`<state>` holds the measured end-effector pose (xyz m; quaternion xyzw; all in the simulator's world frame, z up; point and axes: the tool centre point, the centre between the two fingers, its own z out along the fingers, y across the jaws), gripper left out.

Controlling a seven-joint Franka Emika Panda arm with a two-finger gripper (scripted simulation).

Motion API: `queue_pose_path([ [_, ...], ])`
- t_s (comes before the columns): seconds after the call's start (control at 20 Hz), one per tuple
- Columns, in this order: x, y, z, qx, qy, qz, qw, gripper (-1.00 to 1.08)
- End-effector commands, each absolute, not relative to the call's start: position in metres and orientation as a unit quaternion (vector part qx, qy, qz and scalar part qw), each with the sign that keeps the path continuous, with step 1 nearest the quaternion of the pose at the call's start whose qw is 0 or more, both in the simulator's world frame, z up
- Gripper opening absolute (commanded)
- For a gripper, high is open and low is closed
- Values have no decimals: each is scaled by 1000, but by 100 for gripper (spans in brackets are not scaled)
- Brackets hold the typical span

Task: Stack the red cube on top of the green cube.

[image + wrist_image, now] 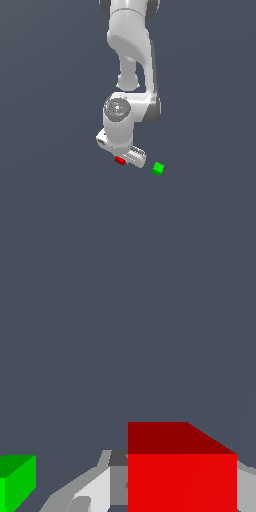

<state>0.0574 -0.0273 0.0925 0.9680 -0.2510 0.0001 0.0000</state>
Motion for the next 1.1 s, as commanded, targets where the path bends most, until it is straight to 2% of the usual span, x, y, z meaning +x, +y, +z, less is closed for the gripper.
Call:
queue_pose_path([
  [0.0,60,4,87,968,-251,0,0,-100],
  [0.5,72,107,67,968,-251,0,0,-100],
  [0.95,76,134,62,968,-251,0,0,-100],
  [1.0,76,134,62,968,-251,0,0,100],
  [1.05,76,134,62,968,-251,0,0,100],
])
